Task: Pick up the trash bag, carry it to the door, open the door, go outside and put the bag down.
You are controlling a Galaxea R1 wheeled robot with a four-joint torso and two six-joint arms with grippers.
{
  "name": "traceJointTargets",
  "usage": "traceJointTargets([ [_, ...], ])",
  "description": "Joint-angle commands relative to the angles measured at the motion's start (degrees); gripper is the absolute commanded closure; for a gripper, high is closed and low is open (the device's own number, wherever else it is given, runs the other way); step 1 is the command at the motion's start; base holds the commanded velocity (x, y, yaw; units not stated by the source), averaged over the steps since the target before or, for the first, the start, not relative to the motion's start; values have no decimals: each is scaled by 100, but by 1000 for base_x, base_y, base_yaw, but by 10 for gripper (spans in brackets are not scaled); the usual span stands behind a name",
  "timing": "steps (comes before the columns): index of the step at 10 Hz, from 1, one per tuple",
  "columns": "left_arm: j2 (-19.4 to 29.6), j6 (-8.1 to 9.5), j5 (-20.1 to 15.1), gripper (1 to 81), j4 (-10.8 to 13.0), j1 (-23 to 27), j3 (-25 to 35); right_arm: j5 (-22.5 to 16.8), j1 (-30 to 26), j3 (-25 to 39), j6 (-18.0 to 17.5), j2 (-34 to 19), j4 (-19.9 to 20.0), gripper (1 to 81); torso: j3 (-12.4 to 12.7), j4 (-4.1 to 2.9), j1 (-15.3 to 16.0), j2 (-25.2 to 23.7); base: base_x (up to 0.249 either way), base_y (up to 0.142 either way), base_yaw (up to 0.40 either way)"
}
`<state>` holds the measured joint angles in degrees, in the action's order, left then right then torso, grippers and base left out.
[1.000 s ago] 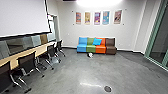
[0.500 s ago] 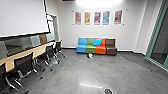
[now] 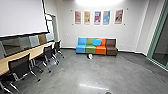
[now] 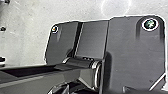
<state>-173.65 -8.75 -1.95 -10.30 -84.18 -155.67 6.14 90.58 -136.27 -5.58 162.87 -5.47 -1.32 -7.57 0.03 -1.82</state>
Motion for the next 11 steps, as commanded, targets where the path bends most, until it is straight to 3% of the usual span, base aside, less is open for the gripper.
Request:
traceJointTargets([
  [1,-3,-4,-332,10,-16,353,19,-272,-228,49,57,-67,-94,10,0,0,0,0,191,0,0],
  [11,-12,-12,-332,10,2,371,19,-272,-193,49,49,-50,-68,10,0,0,2,0,206,0,0],
])
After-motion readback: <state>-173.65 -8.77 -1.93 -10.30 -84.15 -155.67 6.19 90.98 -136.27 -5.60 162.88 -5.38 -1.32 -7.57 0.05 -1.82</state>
